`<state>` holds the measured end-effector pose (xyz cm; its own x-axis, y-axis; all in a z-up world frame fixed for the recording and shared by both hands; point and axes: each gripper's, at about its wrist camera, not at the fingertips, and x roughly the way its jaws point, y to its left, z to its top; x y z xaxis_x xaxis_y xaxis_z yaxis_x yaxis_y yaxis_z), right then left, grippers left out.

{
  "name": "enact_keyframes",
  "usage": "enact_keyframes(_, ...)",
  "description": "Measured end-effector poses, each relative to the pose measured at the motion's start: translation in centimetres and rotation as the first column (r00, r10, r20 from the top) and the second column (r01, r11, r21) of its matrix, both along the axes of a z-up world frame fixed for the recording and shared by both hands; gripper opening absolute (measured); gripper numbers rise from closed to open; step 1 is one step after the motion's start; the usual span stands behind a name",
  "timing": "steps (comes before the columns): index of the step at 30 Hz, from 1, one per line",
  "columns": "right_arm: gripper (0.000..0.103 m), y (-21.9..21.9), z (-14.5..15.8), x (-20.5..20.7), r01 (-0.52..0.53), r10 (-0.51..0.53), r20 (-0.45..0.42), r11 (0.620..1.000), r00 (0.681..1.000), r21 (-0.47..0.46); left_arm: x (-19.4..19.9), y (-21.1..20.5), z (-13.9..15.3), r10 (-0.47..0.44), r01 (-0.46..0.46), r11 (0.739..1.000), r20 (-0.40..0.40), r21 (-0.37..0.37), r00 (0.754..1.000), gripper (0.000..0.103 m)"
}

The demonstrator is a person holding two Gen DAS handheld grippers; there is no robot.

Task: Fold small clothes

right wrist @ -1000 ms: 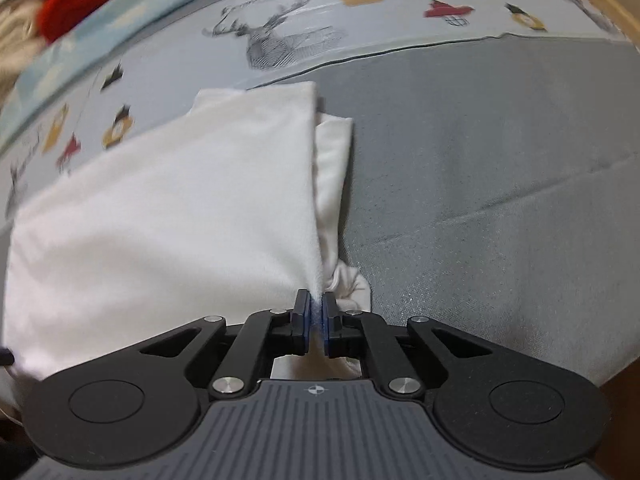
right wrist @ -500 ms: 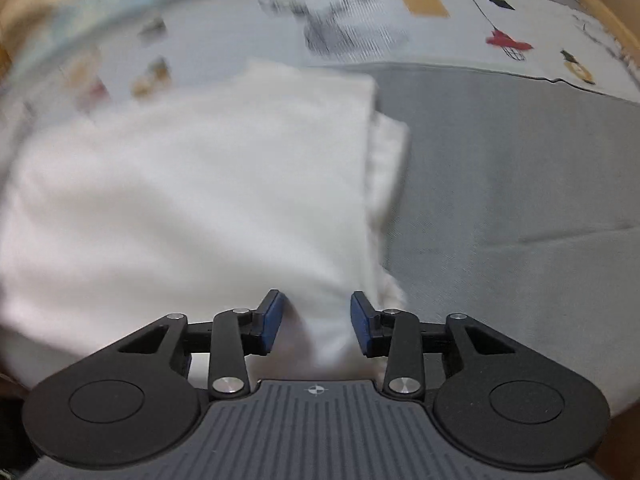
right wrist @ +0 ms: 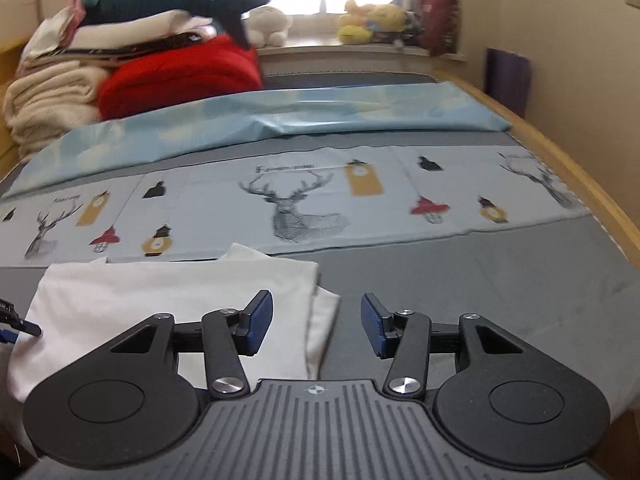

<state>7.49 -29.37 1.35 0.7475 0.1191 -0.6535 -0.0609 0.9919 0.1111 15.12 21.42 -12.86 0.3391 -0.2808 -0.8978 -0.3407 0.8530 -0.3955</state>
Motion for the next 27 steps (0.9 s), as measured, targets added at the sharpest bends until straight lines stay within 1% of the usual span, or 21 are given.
enact_keyframes(1, 0.051, -0.3, -0.1, 0.0, 0.032, -0.032, -0.017, 0.999, 0.999, 0.024, 0.3, -0.2, -0.3, -0.014, 0.014, 1.000, -0.003, 0.007, 1.000, 0.056)
enact_keyframes(2, 0.051, -0.6, -0.1, -0.1, 0.056, -0.056, -0.015, 0.997, 0.998, 0.061, 0.5, -0.5, -0.5, -0.029, 0.029, 0.999, 0.004, 0.021, 1.000, 0.049)
enact_keyframes(3, 0.051, -0.7, -0.1, -0.2, 0.077, -0.076, -0.015, 0.993, 0.997, 0.094, 0.6, -0.8, -0.5, -0.050, 0.049, 0.998, 0.015, 0.039, 0.999, 0.046)
enact_keyframes(5, 0.051, -0.5, -0.5, -0.1, 0.107, -0.104, -0.034, 0.988, 0.994, 0.113, 0.7, -1.4, -0.6, -0.096, 0.094, 0.993, 0.031, 0.071, 0.995, 0.025)
enact_keyframes(6, 0.051, -0.3, -0.6, 0.1, 0.117, -0.113, -0.044, 0.987, 0.993, 0.110, 0.7, -1.4, -0.5, -0.102, 0.099, 0.992, 0.038, 0.073, 0.994, 0.022)
enact_keyframes(7, 0.051, 0.0, -0.9, 0.3, 0.123, -0.118, -0.053, 0.987, 0.992, 0.106, 0.5, -1.2, -0.5, -0.088, 0.085, 0.994, 0.042, 0.064, 0.995, 0.017)
enact_keyframes(9, 0.051, 0.7, -1.2, 0.7, 0.127, -0.120, -0.069, 0.986, 0.990, 0.106, 0.1, -1.0, 0.2, -0.078, 0.074, 0.996, 0.065, 0.057, 0.995, 0.015)
enact_keyframes(11, 0.051, 1.4, -1.4, 1.2, 0.128, -0.120, -0.078, 0.986, 0.990, 0.108, -0.6, -0.6, 1.1, -0.088, 0.081, 0.994, 0.093, 0.077, 0.992, 0.014)
enact_keyframes(13, 0.051, 2.3, -1.6, 1.7, 0.122, -0.113, -0.080, 0.986, 0.990, 0.118, -1.5, 0.4, 1.7, -0.082, 0.071, 0.991, 0.094, 0.116, 0.992, 0.014)
enact_keyframes(14, 0.051, 2.8, -1.7, 1.9, 0.117, -0.107, -0.083, 0.985, 0.991, 0.124, -1.9, 0.9, 2.0, -0.082, 0.068, 0.982, 0.077, 0.178, 0.994, 0.014)
enact_keyframes(15, 0.051, 3.2, -1.9, 2.1, 0.113, -0.102, -0.086, 0.985, 0.991, 0.130, -2.3, 1.3, 2.2, -0.085, 0.068, 0.966, 0.057, 0.251, 0.995, 0.014)
enact_keyframes(17, 0.051, 4.5, -2.3, 2.5, 0.097, -0.084, -0.095, 0.984, 0.992, 0.148, -3.2, 2.0, 2.7, -0.077, 0.064, 0.912, 0.016, 0.406, 0.997, 0.013)
enact_keyframes(18, 0.051, 5.1, -2.5, 2.7, 0.085, -0.070, -0.101, 0.985, 0.992, 0.152, -3.7, 2.4, 3.1, -0.066, 0.056, 0.889, 0.006, 0.454, 0.998, 0.013)
enact_keyframes(19, 0.051, 5.8, -2.7, 2.8, 0.071, -0.055, -0.106, 0.986, 0.993, 0.152, -4.0, 2.9, 3.5, -0.048, 0.040, 0.877, 0.004, 0.479, 0.999, 0.012)
enact_keyframes(20, 0.051, 6.5, -2.9, 2.9, 0.054, -0.038, -0.108, 0.987, 0.993, 0.150, -4.4, 3.3, 4.0, -0.026, 0.016, 0.878, 0.015, 0.479, 1.000, 0.012)
enact_keyframes(22, 0.051, 7.8, -3.2, 2.9, 0.010, 0.004, -0.101, 0.991, 0.995, 0.135, -4.7, 3.6, 5.0, -0.006, -0.016, 0.902, 0.050, 0.432, 0.999, 0.012)
enact_keyframes(25, 0.051, 9.4, -3.6, 2.6, -0.072, 0.077, -0.077, 0.996, 0.994, 0.061, -4.7, 2.3, 6.6, -0.024, -0.014, 0.957, 0.130, 0.289, 0.991, 0.011)
enact_keyframes(27, 0.051, 10.1, -4.1, 2.2, -0.121, 0.121, -0.061, 0.993, 0.991, -0.007, -4.4, 0.9, 7.6, -0.059, 0.018, 0.973, 0.172, 0.229, 0.983, 0.011)
